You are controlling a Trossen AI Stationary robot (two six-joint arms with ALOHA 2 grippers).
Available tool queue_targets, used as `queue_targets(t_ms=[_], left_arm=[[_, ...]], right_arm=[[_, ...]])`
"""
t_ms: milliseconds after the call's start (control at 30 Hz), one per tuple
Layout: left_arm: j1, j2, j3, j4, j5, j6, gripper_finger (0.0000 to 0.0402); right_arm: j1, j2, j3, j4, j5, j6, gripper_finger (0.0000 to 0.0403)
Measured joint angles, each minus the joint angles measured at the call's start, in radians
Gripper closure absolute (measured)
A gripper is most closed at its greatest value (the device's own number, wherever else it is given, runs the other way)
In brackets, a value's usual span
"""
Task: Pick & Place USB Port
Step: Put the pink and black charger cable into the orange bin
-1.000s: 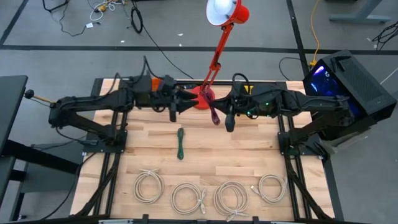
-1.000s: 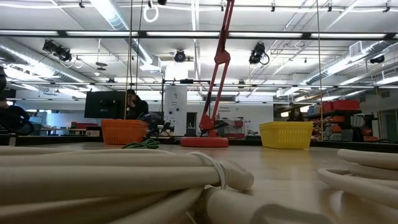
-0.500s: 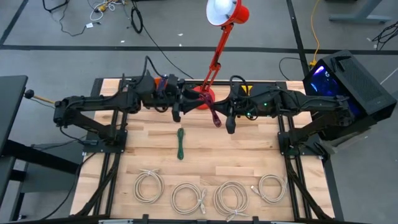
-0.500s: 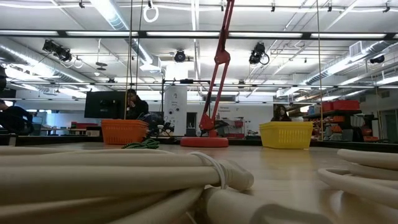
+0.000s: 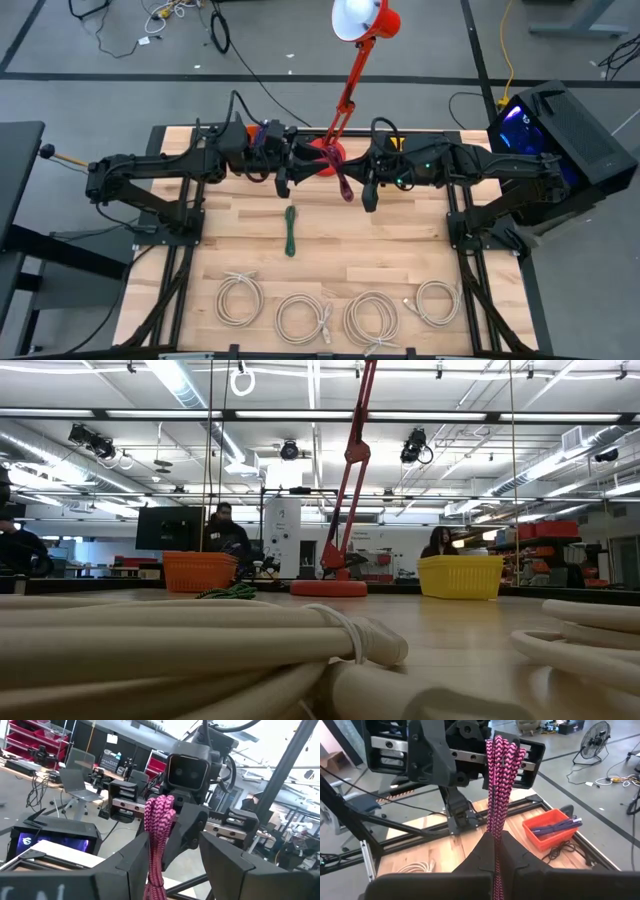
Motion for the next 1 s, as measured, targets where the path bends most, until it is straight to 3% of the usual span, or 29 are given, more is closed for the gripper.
queue_targets(t_ms=[467,567,733,1000], left_arm=[[0.002,0.000,0.000,-0.002,-0.064,0.001,0.0231],[0.002,0.000,0.000,-0.001,-0.069,0.015,0.0264],[0.002,0.000,0.000,0.008,-0.044,0.037,0.0384],[0.007,0.001,0.000,0.001,-0.070,0.064,0.0394]], right_arm=[[0.001,0.000,0.000,0.026,-0.042,-0.022,0.0403],[0.001,0.000,0.000,0.025,-0.042,-0.022,0.0403],[0.001,0.001,0.000,0.023,-0.042,-0.023,0.0403],[-0.005,0.001,0.000,0.007,-0.038,-0.057,0.0387]])
